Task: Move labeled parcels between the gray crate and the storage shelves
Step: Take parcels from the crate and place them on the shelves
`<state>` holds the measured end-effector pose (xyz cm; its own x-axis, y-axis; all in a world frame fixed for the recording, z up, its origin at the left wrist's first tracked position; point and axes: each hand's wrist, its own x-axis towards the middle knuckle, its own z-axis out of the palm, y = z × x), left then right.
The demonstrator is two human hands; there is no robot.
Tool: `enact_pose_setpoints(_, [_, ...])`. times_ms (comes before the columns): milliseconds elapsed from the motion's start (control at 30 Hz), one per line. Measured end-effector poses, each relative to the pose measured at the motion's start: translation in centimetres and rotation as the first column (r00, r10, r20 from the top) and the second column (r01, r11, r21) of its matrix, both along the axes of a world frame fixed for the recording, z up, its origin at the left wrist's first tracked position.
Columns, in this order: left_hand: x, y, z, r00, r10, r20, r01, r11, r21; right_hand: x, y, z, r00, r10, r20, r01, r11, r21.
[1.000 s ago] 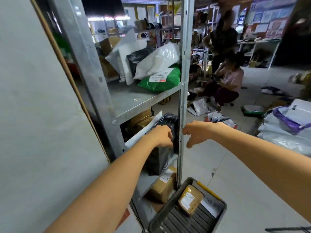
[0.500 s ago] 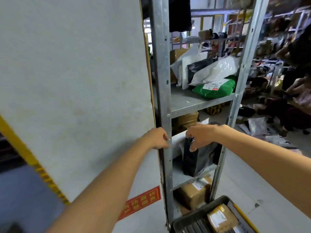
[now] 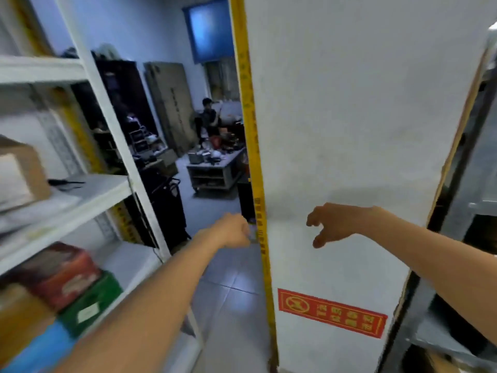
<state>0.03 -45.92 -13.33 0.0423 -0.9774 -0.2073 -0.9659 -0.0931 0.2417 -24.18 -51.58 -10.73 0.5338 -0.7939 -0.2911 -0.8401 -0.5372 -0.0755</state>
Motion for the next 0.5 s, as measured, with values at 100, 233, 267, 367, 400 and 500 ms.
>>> enact_pose_setpoints(100, [5.1,3.3,2.4,0.991,0.132,-0.019,-0.133,0.991,-0.03,6.5,0.9,1.6,0.985,0.175,-0.012,-0.175,0.984,-0.037])
enact_pose_setpoints(233, [10.7,8.3,5.0,0.958,0.284,-0.022,-0.285,0.957,-0.056,14.6,2.6,4.5,0.931,0.363,-0.034,-0.364,0.923,-0.127])
enact_pose_setpoints(267, [12.0,9.5,5.5,0.949,0.315,-0.015,-0.315,0.946,-0.074,16.5,3.2,5.2,0.914,0.405,-0.026,-0.404,0.904,-0.137])
enact_pose_setpoints(367, [15.3,14.0,7.2,0.909,0.416,0.024,-0.411,0.904,-0.115,21.5,6.1,7.2,0.871,0.492,0.006,-0.488,0.865,-0.114])
enact_pose_setpoints(400, [16.4,15.7,7.7,0.891,0.453,0.025,-0.447,0.886,-0.126,23.1,7.1,7.8,0.854,0.519,0.021,-0.514,0.851,-0.11])
enact_pose_setpoints(500, [19.3,20.9,9.5,0.83,0.556,0.045,-0.543,0.825,-0.158,27.9,10.4,9.2,0.807,0.587,0.06,-0.578,0.807,-0.12])
